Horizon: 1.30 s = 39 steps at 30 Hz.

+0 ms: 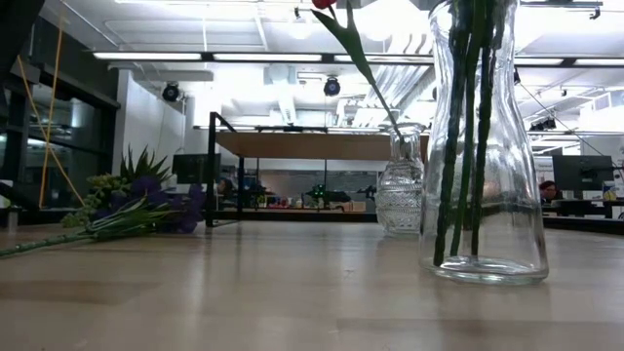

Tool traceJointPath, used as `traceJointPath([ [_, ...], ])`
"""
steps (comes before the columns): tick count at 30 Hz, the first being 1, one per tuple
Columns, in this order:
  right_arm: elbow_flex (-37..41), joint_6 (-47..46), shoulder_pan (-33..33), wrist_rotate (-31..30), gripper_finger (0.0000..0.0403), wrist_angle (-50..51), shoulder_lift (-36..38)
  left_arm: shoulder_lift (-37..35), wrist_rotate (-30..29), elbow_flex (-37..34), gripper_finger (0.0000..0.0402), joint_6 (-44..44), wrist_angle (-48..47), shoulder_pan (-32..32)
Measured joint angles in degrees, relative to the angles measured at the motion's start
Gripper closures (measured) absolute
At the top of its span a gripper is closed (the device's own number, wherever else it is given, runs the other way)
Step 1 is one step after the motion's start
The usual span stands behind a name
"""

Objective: Pick and place flowers into a vace then onto a shelf
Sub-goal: Put the blue flowers into the top transparent vase

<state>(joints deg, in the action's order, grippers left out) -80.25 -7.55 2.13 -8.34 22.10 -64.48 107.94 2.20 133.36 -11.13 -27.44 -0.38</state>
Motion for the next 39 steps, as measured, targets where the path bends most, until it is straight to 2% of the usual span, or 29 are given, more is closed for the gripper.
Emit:
traceJointPath([
  [16, 0.0, -1.0, 0.0, -2.3, 0.0402, 1.6, 3.8, 0.0, -0.5, 0.0, 0.0254, -2.2, -1.3, 0.0],
  [22, 0.0, -1.3, 0.0, -5.0, 0.0402, 3.1, 5.8, 0.0, -0.6, 0.0, 0.0228, -2.2, -1.5, 0.0],
  [30, 0.0, -1.5, 0.0, -8.9, 0.0402, 5.0, 7.3, 0.2, 2.0, -0.1, 0.0186, -2.2, -1.7, 0.0],
  [39, -0.2, -1.7, -0.2, -10.0, 0.0402, 5.1, 8.5, -0.6, 2.8, -0.2, 0.0147, 0.0, -1.6, -0.1],
])
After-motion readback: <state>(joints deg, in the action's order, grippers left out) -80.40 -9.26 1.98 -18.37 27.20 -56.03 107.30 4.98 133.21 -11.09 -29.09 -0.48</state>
